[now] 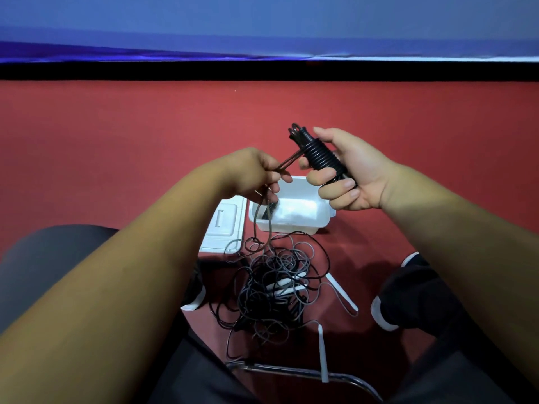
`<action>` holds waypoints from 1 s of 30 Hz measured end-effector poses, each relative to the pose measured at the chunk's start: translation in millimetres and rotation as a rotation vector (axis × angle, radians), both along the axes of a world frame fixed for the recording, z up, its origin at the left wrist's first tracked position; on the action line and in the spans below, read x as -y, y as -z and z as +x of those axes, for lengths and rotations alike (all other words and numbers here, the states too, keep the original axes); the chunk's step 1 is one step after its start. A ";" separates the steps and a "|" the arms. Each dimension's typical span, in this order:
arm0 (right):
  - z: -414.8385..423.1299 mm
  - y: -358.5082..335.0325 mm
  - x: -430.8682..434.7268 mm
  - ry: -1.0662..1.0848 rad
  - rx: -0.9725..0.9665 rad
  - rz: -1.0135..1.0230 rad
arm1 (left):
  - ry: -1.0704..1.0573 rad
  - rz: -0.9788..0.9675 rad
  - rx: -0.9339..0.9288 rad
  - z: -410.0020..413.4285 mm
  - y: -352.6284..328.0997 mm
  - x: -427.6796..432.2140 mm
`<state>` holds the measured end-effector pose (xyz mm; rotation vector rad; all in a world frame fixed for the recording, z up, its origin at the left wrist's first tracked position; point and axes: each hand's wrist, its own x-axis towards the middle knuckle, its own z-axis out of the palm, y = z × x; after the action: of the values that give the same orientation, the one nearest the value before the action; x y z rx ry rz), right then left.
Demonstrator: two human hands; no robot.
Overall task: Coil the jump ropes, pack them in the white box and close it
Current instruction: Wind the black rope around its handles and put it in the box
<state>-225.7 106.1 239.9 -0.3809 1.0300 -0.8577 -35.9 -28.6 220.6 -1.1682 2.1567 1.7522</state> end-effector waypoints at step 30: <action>6.3 8.6 -12.3 -0.609 -0.122 0.065 | 0.062 0.071 -0.196 4.2 -18.5 2.0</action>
<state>-219.4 118.4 231.3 -0.6554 0.9718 -0.2558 -31.6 -30.6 239.2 -0.9384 2.1874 1.9721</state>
